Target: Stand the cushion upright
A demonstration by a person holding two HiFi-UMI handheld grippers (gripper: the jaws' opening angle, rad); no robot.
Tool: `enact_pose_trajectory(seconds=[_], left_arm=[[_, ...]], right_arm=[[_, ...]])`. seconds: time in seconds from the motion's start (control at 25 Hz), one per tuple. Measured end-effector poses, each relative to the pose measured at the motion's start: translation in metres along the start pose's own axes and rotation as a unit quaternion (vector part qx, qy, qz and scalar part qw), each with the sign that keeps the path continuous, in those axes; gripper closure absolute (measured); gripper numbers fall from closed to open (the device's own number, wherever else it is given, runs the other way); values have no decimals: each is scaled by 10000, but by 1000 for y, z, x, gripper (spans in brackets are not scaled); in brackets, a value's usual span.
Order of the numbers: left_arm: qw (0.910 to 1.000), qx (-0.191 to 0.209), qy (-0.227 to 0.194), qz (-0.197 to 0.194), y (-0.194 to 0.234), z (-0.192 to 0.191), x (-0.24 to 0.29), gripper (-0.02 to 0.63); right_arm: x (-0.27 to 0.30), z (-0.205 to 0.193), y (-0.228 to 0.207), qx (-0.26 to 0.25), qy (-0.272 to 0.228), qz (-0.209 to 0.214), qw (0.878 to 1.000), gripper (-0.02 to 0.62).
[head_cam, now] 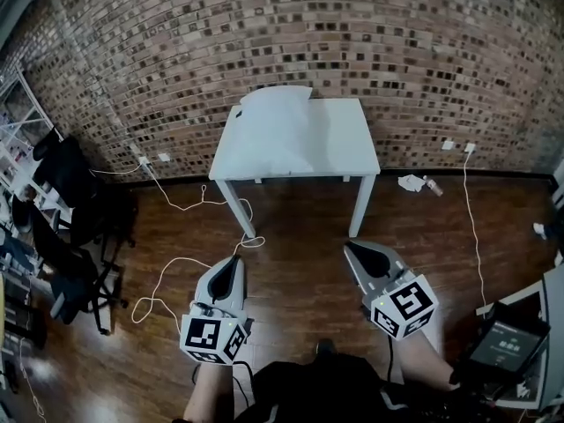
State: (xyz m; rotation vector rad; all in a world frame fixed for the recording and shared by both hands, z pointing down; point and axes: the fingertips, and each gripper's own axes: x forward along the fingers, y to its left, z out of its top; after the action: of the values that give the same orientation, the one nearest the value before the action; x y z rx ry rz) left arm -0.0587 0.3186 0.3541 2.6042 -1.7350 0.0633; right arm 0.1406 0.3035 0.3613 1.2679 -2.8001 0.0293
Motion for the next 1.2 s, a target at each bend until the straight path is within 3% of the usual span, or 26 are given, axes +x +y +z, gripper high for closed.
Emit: enact_pose_trajectory(seconds=[0.2, 0.56, 0.76, 1.2], left_arm=[[9996, 192, 169, 112, 1, -1, 35, 606], [9995, 38, 78, -305, 26, 0, 101, 606], [9988, 70, 14, -491, 70, 4, 149, 606], [9970, -16, 33, -774, 192, 14, 245, 606]], right_arm=[[21, 2, -29, -173, 2, -29, 9998, 589], [79, 4, -72, 7, -12, -218, 9998, 589], [135, 13, -93, -283, -71, -417, 9987, 589], [280, 23, -135, -43, 44, -670, 9977, 589]])
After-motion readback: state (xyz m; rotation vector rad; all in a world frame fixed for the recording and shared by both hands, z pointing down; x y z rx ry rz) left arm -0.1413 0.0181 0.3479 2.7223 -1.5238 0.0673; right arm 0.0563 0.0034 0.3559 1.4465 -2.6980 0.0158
